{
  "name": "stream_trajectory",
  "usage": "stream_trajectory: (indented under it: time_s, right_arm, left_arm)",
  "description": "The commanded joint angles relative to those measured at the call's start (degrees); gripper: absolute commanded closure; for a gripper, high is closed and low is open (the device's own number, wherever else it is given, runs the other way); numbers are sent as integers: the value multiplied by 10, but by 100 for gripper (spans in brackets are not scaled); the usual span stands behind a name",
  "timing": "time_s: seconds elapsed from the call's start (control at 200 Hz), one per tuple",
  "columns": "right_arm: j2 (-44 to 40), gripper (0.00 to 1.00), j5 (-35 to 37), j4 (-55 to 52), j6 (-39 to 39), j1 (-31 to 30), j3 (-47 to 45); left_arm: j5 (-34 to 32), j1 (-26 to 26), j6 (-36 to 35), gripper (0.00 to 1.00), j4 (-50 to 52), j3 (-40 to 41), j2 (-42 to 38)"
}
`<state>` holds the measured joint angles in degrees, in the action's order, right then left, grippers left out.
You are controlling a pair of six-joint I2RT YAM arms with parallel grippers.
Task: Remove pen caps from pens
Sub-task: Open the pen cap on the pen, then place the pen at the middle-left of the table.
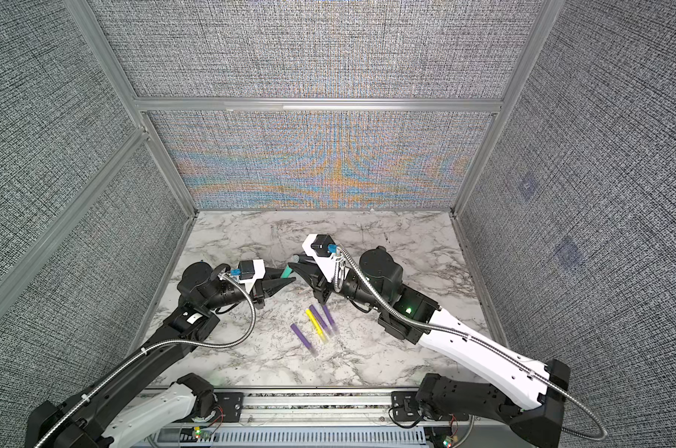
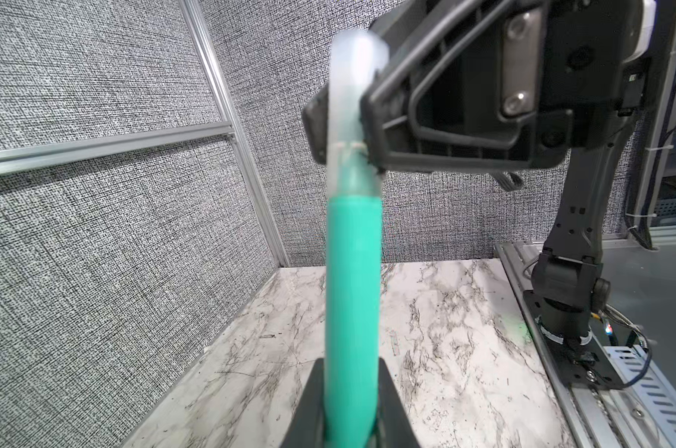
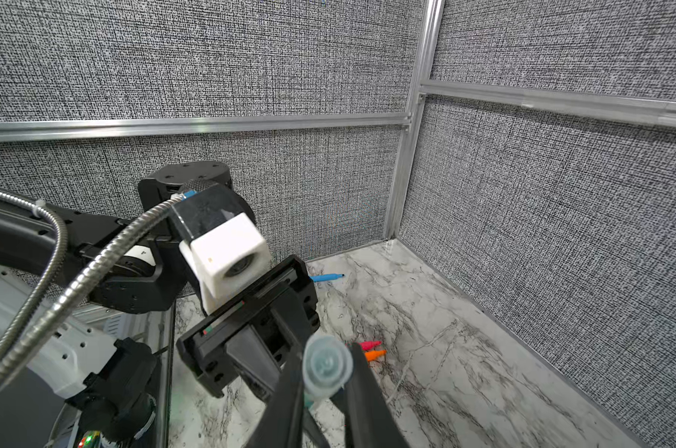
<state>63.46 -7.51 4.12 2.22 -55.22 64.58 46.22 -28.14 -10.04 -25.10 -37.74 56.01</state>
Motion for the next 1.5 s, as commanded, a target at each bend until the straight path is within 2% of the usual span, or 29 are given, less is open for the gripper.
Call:
stream_trajectory:
  time_s: [0.0, 0.195, 0.275, 0.335, 0.395, 0.51, 0.605, 0.705, 0.84, 0.95, 1.125, 1.495]
  right_arm:
    - [-8, 100, 64, 245, -12, 8, 33]
    - [13, 100, 36, 266, -16, 11, 96]
    - [15, 100, 41, 241, -19, 11, 123]
    - [11, 100, 75, 190, -28, 11, 136]
    - [3, 100, 146, 119, -49, 11, 141]
    - [-10, 100, 274, -22, -96, 22, 129]
    - [-14, 100, 312, -132, -79, 56, 108]
    - [-17, 100, 300, -199, -47, 87, 69]
    - [-18, 100, 299, -237, -26, 102, 23]
    - [-31, 100, 296, -240, -18, 110, -3]
    - [-50, 100, 267, -243, -6, 115, -17]
    - [-72, 100, 254, -232, 2, 119, -54]
  left_arm:
    - [1, 5, 6, 100, 98, 2, 18]
    - [-4, 5, 1, 100, 100, -2, 43]
    - [-24, 5, 1, 100, 103, -2, 45]
    - [-92, 6, 4, 100, 121, -5, 38]
    - [-174, 13, 11, 100, 156, -17, 35]
    - [-417, 39, 82, 100, 266, -76, 56]
    - [-484, 72, 101, 100, 334, -103, 76]
    - [-523, 101, 97, 100, 363, -119, 113]
    - [-579, 136, 85, 100, 439, -176, 231]
    - [-604, 157, 85, 100, 463, -204, 304]
    - [-640, 179, 76, 99, 462, -203, 336]
    - [-691, 179, 71, 91, 485, -204, 394]
